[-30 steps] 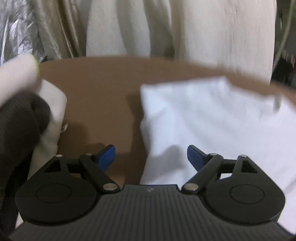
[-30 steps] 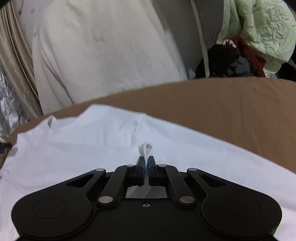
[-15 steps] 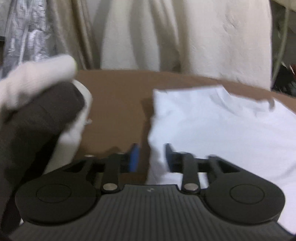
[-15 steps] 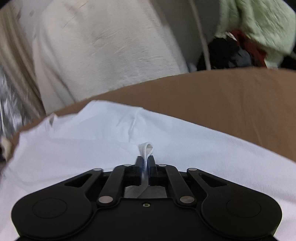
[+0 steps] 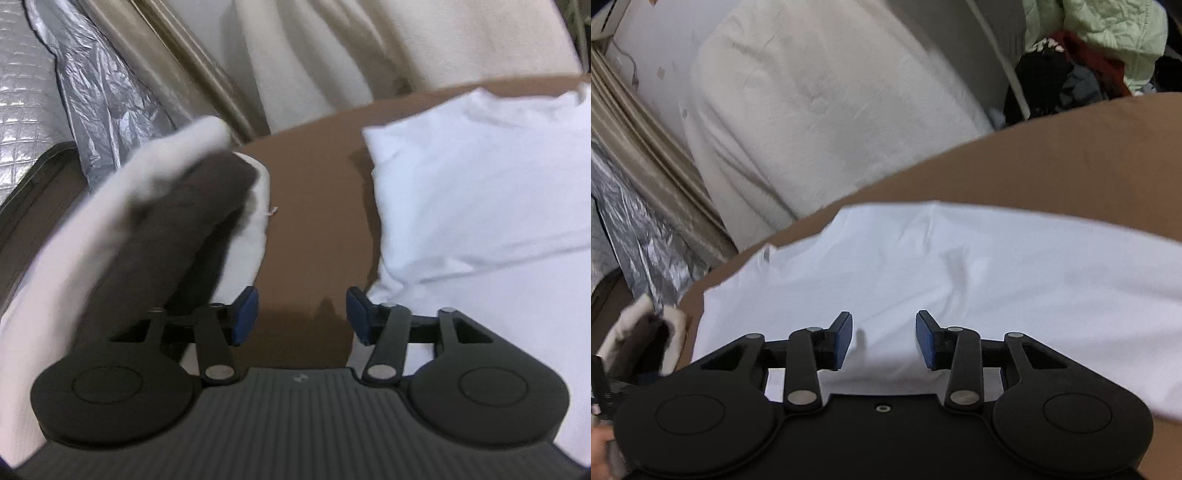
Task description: Fold clothes
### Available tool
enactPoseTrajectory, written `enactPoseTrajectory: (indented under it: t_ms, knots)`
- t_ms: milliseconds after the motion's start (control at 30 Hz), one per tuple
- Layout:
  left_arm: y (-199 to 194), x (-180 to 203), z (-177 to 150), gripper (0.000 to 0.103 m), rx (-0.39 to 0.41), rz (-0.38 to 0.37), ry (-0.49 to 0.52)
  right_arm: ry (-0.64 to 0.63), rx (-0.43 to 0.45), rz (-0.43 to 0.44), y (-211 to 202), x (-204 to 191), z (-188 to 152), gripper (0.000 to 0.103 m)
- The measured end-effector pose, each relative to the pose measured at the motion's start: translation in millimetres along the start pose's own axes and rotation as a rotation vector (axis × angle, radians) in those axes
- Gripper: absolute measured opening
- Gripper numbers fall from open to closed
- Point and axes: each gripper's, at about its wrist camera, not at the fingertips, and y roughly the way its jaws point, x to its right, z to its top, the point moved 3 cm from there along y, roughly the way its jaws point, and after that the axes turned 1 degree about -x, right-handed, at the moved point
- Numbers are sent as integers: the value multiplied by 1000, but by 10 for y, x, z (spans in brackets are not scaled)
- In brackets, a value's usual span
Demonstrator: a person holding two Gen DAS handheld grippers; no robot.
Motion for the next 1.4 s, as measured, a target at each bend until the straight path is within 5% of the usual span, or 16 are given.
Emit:
enactPoseTrajectory:
  t_ms: [367, 400, 467, 500, 567, 667, 700, 733, 800, 933, 1033, 1167, 1233, 1267, 1300, 1400]
  knots:
    - [-77, -634, -1221, 63, -99, -301, -301, -164, -53, 98, -395, -651, -353, 44]
    - [-16, -633, -1261, 59, -110, -328, -302, -184, -63, 110, -453, -699, -375, 44]
    - [-44, -643, -1245, 3, -72, -355, -298, -228, -64, 121, -584, -777, -412, 46]
    - [-120, -677, -1232, 3, -69, -355, -332, -238, -60, 121, -639, -793, -430, 48]
    - [-261, -746, -1222, 1, -56, -284, -353, -236, -56, 113, -719, -785, -467, 50]
    - [-258, -906, -1422, 0, -85, 77, -232, -188, -86, 102, -771, -705, -568, 50]
    - [-187, -990, -1508, 0, -128, 125, -227, -176, -98, 96, -770, -682, -606, 50]
    - [-214, -1100, -1572, 0, -159, 6, -321, -174, -108, 88, -765, -678, -640, 50]
    - [-288, -1304, -1678, 5, -216, -219, -490, -181, -124, 73, -757, -696, -699, 50]
    - [-651, -1215, -1721, 79, -248, -287, -439, -247, -171, 121, -779, -937, -844, 50]
    - [-857, -1075, -1895, 83, -288, -366, -415, -331, -224, 204, -813, -1215, -1039, 50]
    - [-873, -930, -2205, 102, -414, -287, -299, -409, -295, 289, -852, -1482, -1319, 50]
    - [-931, -946, -2224, 78, -379, -302, -304, -449, -320, 291, -857, -1574, -1430, 50]
    - [-1001, -944, -2206, 27, -348, -327, -295, -470, -320, 281, -862, -1601, -1449, 50]
    - [-1143, -932, -2165, 3, -299, -313, -256, -494, -315, 269, -867, -1621, -1456, 50]
    - [-1656, -891, -2065, 5, -125, -235, -130, -516, -277, 219, -907, -1601, -1395, 50]
